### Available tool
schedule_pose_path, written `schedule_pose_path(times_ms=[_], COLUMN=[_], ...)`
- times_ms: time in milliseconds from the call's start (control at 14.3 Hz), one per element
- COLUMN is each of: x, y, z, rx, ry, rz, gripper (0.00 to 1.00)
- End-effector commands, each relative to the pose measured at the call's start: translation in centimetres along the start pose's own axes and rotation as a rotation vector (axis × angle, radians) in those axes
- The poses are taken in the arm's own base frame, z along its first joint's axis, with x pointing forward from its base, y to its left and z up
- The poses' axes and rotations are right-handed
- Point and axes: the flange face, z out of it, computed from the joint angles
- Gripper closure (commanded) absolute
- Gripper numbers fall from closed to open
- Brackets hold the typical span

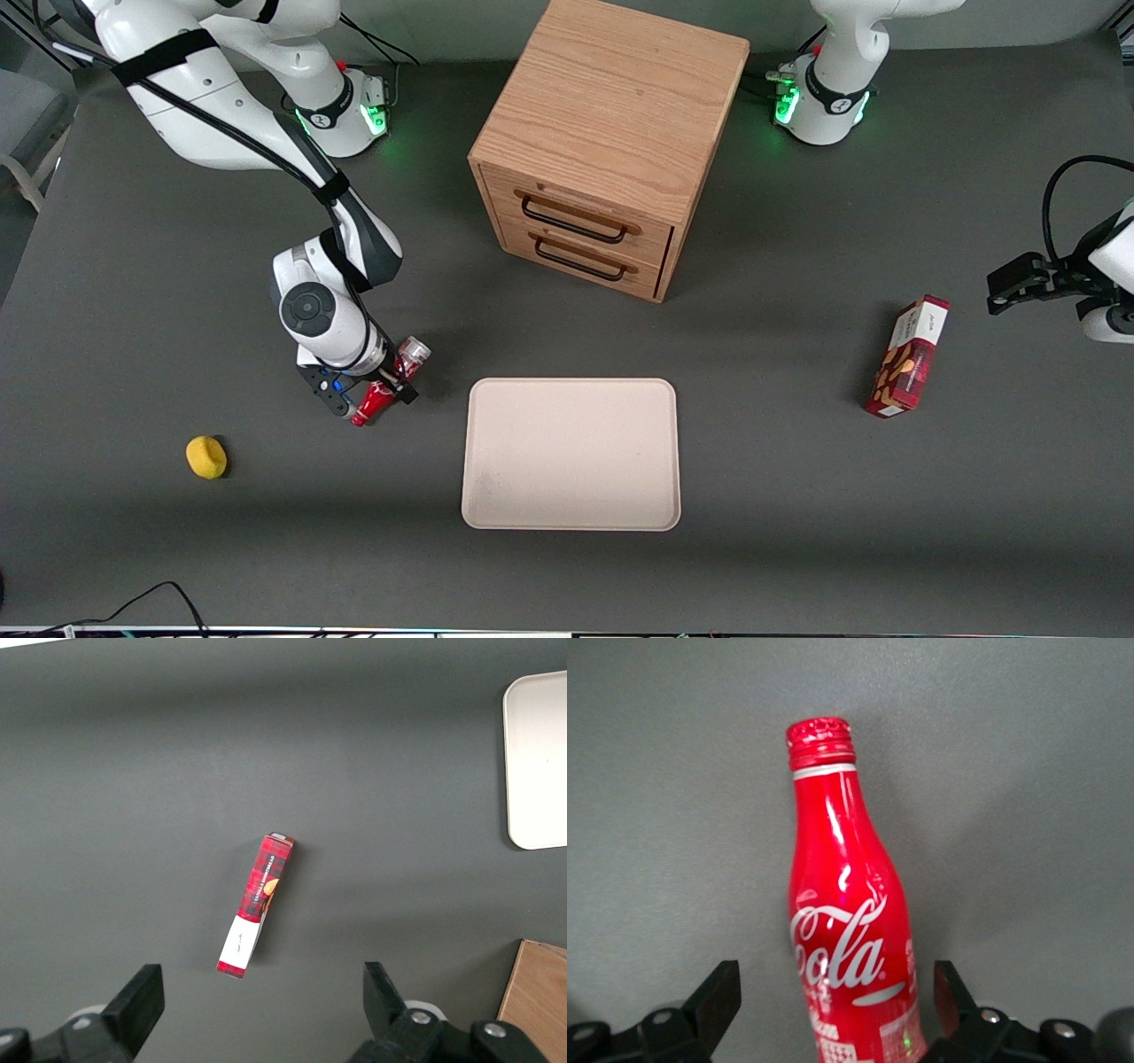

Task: Place coke bottle on tray
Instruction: 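Close the right gripper around the bottle's body, then lift the bottle with the right gripper, turning it upright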

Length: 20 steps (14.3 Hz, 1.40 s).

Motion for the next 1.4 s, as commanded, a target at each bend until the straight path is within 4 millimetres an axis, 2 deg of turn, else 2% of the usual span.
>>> schedule_pose_path(times_ms=[0, 70, 140, 210, 280, 699, 839, 1049, 1189, 1329], x=[-0.1, 0.0, 0.0, 0.0, -0.1, 0.0, 0.2, 0.0, -0.3, -0.4], y=[-0.5, -0.5, -0.5, -0.5, -0.5, -0.5, -0.6, -0.6, -0.8, -1.4], z=[0.8, 0.8, 0.8, 0.8, 0.8, 0.4, -0.7, -5.2, -9.5, -14.7], rx=[-0.013, -0.013, -0.014, -0.014, -0.014, -0.014, -0.008, -0.044, -0.079, -0.092], ry=[0.020, 0.019, 0.020, 0.020, 0.021, 0.024, 0.033, 0.046, 0.041, -0.012], rz=[0.002, 0.003, 0.002, 0.002, 0.001, -0.001, -0.007, -0.021, -0.055, -0.054], gripper=[0.08, 0.23, 0.53, 0.93, 1.00, 1.00, 1.00, 1.00, 1.00, 1.00])
